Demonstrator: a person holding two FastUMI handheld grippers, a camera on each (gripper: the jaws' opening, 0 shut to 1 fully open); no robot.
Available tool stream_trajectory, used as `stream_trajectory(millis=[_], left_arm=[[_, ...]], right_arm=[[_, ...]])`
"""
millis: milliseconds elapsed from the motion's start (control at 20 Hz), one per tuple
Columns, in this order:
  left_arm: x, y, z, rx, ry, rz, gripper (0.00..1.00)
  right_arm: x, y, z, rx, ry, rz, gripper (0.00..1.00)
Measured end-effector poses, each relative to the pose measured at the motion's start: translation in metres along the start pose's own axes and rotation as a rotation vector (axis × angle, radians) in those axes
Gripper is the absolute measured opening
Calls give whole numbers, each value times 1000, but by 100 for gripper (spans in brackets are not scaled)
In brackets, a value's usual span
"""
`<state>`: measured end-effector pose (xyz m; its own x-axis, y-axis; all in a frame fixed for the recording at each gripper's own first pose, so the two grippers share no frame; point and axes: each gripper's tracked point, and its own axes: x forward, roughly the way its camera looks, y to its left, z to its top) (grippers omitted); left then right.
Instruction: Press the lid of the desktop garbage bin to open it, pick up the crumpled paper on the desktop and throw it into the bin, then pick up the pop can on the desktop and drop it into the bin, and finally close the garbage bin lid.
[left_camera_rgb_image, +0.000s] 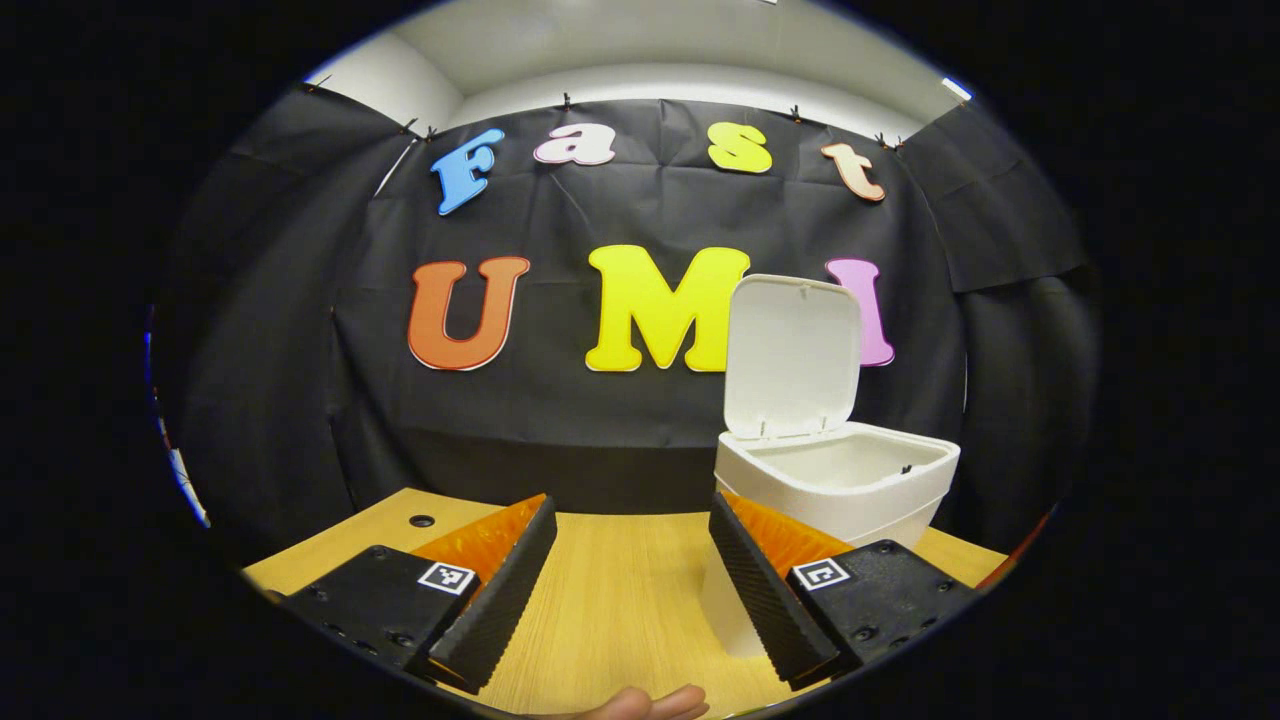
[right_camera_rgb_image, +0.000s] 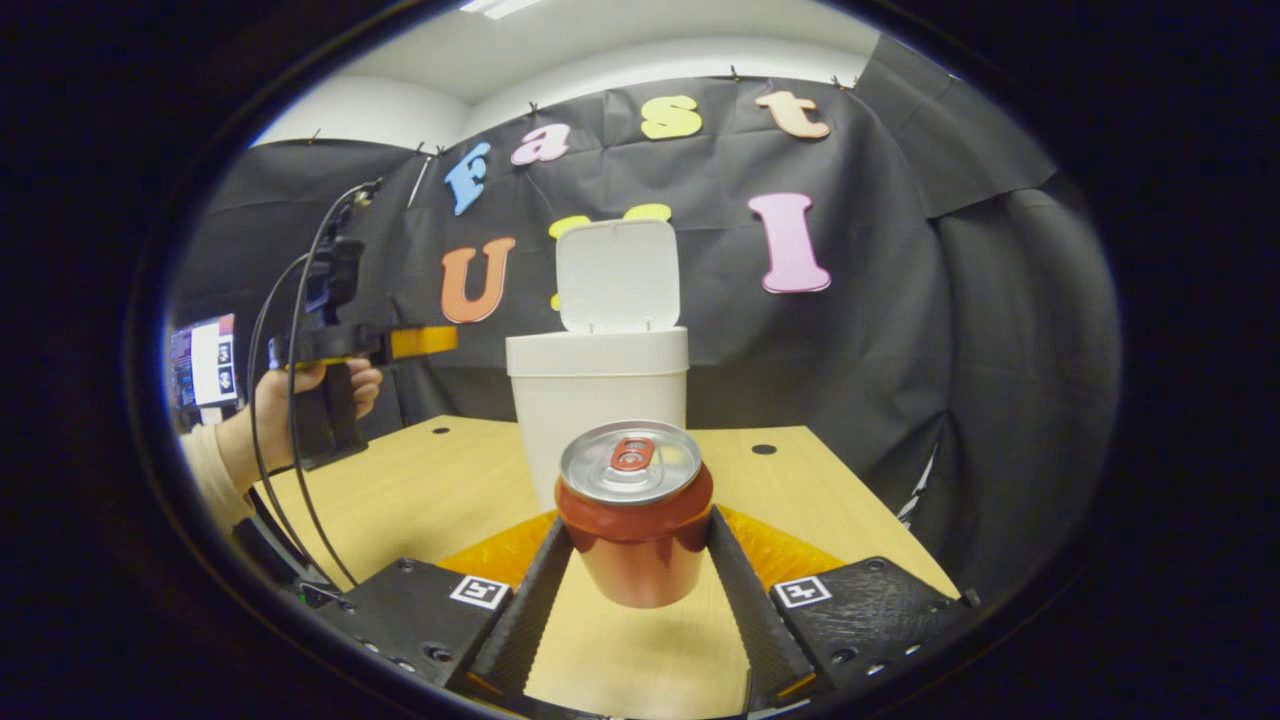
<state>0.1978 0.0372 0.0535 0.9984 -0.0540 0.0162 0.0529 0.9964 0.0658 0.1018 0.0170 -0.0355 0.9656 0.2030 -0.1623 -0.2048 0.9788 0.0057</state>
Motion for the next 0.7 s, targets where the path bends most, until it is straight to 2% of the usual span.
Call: stream_trajectory(millis=[50,350,550,700], left_arm=[[-9,10,-5,9,-11,25,99],[-63,25,-40,-17,-20,55,98],[-86,20,-52,-1,-27,37,98],[-100,21,-68,-59,-11,37,98]], right_arm=[[-1,2,1,-5,-1,2,81],[-14,26,10,-32,-3,14,81],[-22,42,15,-62,-15,8,81],[-30,49,31,-70,-25,6,81]])
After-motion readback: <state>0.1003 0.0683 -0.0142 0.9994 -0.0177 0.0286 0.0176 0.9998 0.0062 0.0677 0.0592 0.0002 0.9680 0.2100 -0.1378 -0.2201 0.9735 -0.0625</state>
